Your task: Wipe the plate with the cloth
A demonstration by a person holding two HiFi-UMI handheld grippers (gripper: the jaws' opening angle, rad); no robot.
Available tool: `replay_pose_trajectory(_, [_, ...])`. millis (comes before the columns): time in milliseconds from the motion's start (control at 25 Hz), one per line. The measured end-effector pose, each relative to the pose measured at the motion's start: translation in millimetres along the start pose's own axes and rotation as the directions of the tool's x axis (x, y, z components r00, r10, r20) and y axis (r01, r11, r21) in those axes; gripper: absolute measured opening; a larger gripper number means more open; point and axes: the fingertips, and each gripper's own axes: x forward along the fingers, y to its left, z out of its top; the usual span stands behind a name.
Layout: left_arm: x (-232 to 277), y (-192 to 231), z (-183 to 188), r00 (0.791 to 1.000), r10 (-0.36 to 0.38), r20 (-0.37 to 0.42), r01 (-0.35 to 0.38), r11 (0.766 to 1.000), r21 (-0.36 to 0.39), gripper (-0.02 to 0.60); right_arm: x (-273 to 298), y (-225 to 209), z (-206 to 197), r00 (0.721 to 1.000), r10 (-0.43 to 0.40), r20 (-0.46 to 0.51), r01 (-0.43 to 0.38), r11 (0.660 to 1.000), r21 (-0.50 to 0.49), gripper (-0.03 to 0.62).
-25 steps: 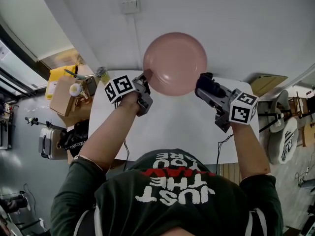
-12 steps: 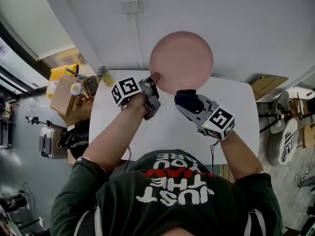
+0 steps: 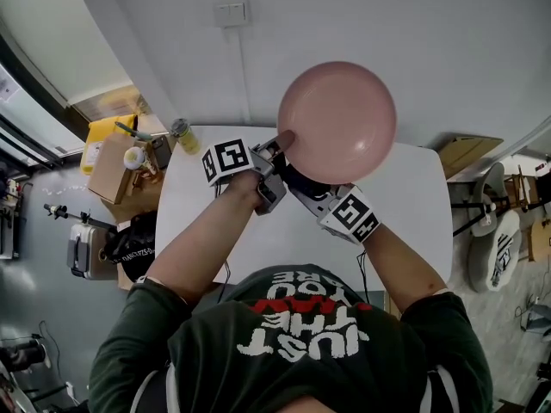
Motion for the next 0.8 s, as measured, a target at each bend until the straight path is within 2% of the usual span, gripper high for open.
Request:
replay_pose_trajectory(120, [-4.9, -5.7, 6.4, 0.992, -0.122, -0.03, 0.123, 0.992, 0.023, 0.02, -15.3, -2.3, -12.1, 1.0, 0.016, 0.024, -0.018, 0.996, 0.082, 0.031])
replay_pose_trajectory(240, [-19.6, -19.5, 14.2, 0.951, -0.305, -0.045, 0.307, 0.952, 0.023, 0.02, -40.4, -20.4, -26.4, 0.997, -0.002, 0.077, -0.017, 0.971, 0.24, 0.031])
replay_pose_trajectory(360, [-32.5, -24.4, 18.6, 0.917, -0.391, -0.076, 0.397, 0.914, 0.084, 0.02, -63.6, -45.0, -22.1, 0.981, -0.029, 0.193, -0.053, 0.912, 0.407, 0.031])
replay_pose_trajectory(440, [-38.1, -28.3, 17.2, 0.893, -0.439, -0.103, 0.449, 0.887, 0.112, 0.02, -74.3, -63.5, -10.3, 0.954, -0.042, 0.296, -0.122, 0.849, 0.515, 0.031])
replay_pose_trajectory(520, [-46.0, -37.6, 13.5, 0.851, -0.512, -0.121, 0.524, 0.842, 0.127, 0.02, -81.3, -79.1, 4.1, 0.918, -0.04, 0.396, -0.224, 0.769, 0.599, 0.031])
replay_pose_trajectory(600, [-57.8, -51.6, 10.2, 0.785, -0.606, -0.13, 0.62, 0.773, 0.138, 0.02, -82.6, -87.8, 17.2, 0.878, -0.016, 0.478, -0.332, 0.698, 0.634, 0.031])
replay_pose_trajectory(680, [-70.1, -62.9, 9.0, 0.711, -0.689, -0.137, 0.703, 0.697, 0.142, 0.02, -77.3, -87.0, 28.4, 0.839, 0.035, 0.543, -0.434, 0.646, 0.628, 0.031])
replay_pose_trajectory(720, [-74.3, -67.4, 7.9, 0.682, -0.717, -0.144, 0.731, 0.668, 0.138, 0.02, -73.2, -83.3, 34.0, 0.818, 0.066, 0.571, -0.481, 0.624, 0.616, 0.031])
replay_pose_trajectory(760, [-76.6, -72.7, 5.4, 0.66, -0.735, -0.155, 0.752, 0.647, 0.127, 0.02, -69.1, -78.5, 40.3, 0.797, 0.098, 0.596, -0.524, 0.602, 0.602, 0.031])
replay_pose_trajectory(800, [-77.0, -76.5, 2.4, 0.646, -0.745, -0.168, 0.763, 0.635, 0.117, 0.02, -65.3, -73.6, 46.8, 0.776, 0.126, 0.618, -0.561, 0.584, 0.586, 0.031])
